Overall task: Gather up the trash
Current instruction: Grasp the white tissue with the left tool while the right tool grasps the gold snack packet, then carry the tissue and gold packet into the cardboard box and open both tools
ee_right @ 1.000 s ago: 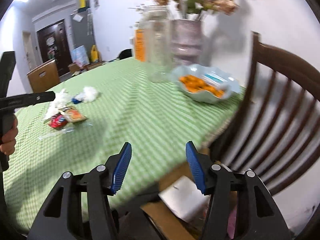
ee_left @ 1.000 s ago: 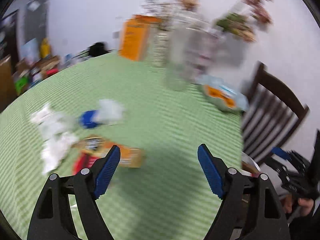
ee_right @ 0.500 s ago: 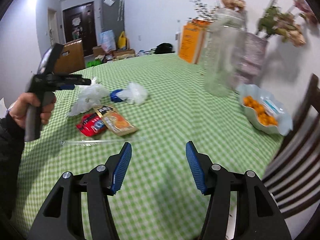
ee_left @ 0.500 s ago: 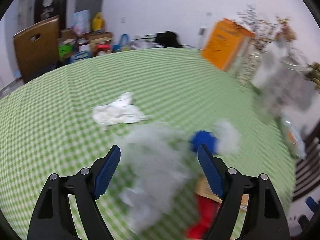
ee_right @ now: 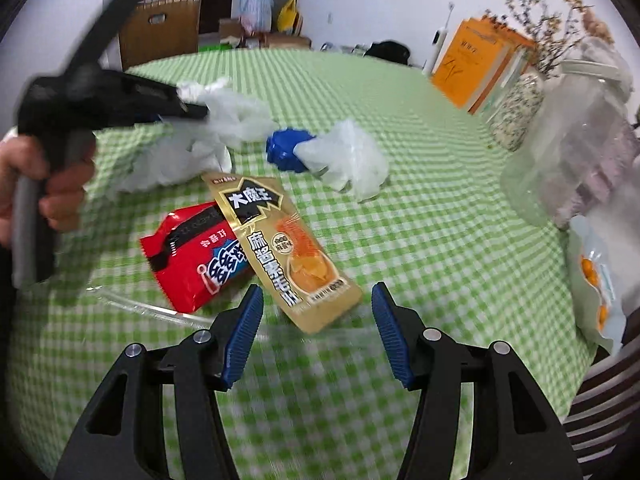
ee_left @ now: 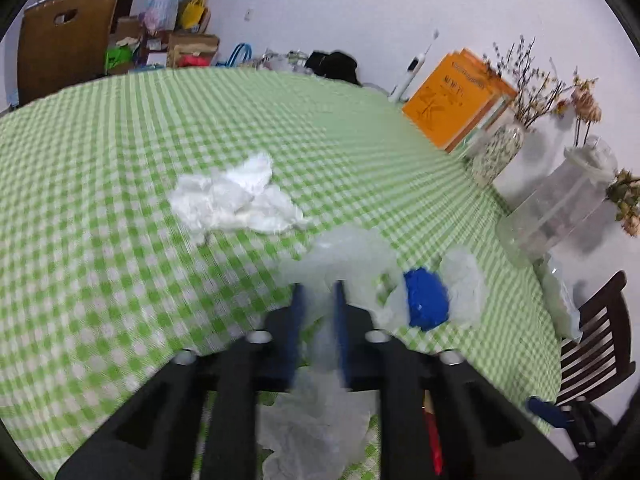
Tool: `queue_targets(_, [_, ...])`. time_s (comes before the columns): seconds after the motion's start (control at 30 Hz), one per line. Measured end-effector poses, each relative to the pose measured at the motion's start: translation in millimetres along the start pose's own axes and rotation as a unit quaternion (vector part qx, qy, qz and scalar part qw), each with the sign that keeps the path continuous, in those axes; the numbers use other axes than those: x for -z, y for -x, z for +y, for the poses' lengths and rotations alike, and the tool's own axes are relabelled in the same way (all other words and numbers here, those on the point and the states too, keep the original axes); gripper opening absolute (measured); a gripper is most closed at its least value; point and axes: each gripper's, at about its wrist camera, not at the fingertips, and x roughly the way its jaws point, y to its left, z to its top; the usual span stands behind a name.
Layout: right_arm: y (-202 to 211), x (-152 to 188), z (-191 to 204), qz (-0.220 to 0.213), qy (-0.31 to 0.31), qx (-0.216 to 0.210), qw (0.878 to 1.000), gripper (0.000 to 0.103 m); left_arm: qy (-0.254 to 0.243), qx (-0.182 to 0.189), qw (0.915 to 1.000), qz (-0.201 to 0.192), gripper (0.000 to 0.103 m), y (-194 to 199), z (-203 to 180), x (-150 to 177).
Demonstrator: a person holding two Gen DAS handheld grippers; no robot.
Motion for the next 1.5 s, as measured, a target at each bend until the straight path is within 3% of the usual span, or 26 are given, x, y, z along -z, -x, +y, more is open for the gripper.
queue_targets(0.17, [-20.2,-3.8,7.9,0.019,0.016,0.0,1.0,0.055,0.041,0.057,0.9972,-0.027,0.004,28.2,11.9,-12.5])
queue_targets(0.23, [-24.2,-4.0,8.2,0.021,0.016,-0.003,1.0,0.04,0.055,0.077,0.9949,-0.036,0.004,38.3,16.8,-17.1])
queue_targets(0.27, [-25.8,-5.5,7.2,0.024,0.014,-0.009,1.0,0.027,0.06,0.087,0.9936,-0.042,0.003,45.2,18.7,-18.8])
queue_targets(0.53, [11.1,-7.4,-3.0,-0.018,0.005,0.021,1.0,0.003,0.066,0.149,0.9843,-0.069,0.003,74.6,11.7,-27.6])
queue_targets(0.67, [41.3,-9.0,-18.3,-0.049,-0.017,0.037,0.998,0.002,0.071,0.184,0.9786,-0.058,0.002,76.1,7.1,-28.2])
queue_targets(0.9, [89.2,0.8,-43.0,-0.085,-0.063,0.026,0.994,0.002,0.058,0.195,0.9772,-0.059,0.002,81.3,-5.2,-27.4])
queue_targets(1.07, [122.6,23.0,-62.7,-0.098,-0.095,0.05,0.989,0.002,0.03,0.206,0.9767,-0.053,0.002,79.4,-29.4,-22.8])
queue_targets(1.27, [161.1,65.4,-99.9,-0.09,-0.121,0.096,0.984,0.002,-0.007,0.213,0.9764,-0.036,0.002,75.1,-59.3,-11.5])
queue_targets(1.5, [202.4,149.6,-162.4,-0.03,-0.152,0.173,0.973,0.002,-0.011,0.213,0.9769,-0.019,0.002,65.3,-69.3,-4.1])
